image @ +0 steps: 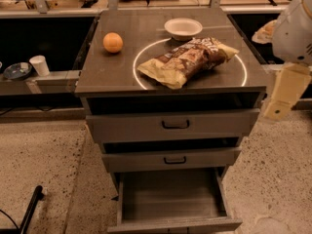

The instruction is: Place brown chip bag into bottom drawer

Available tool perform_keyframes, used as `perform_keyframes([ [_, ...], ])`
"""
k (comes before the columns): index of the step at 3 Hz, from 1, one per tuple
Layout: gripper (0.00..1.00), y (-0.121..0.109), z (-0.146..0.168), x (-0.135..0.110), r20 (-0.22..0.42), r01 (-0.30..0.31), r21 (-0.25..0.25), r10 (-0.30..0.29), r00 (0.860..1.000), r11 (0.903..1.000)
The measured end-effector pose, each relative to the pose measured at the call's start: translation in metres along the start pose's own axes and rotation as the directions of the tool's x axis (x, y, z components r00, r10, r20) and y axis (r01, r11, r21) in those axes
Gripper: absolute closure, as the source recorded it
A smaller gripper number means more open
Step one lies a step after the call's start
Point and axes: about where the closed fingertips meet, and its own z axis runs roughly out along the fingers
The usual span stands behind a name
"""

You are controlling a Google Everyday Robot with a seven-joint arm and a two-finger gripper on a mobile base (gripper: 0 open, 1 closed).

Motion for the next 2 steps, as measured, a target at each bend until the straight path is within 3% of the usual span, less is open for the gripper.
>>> perform_keyframes([
  [1, 0.00, -0.0182, 0.0432, -0.0276, -0.004, 0.146, -0.051, -0.146, 0.989, 0.9880],
  [2, 0.00, -0.0182, 0.0432, -0.0276, -0.004, 0.146, -0.051, -0.146, 0.989, 0.9880],
])
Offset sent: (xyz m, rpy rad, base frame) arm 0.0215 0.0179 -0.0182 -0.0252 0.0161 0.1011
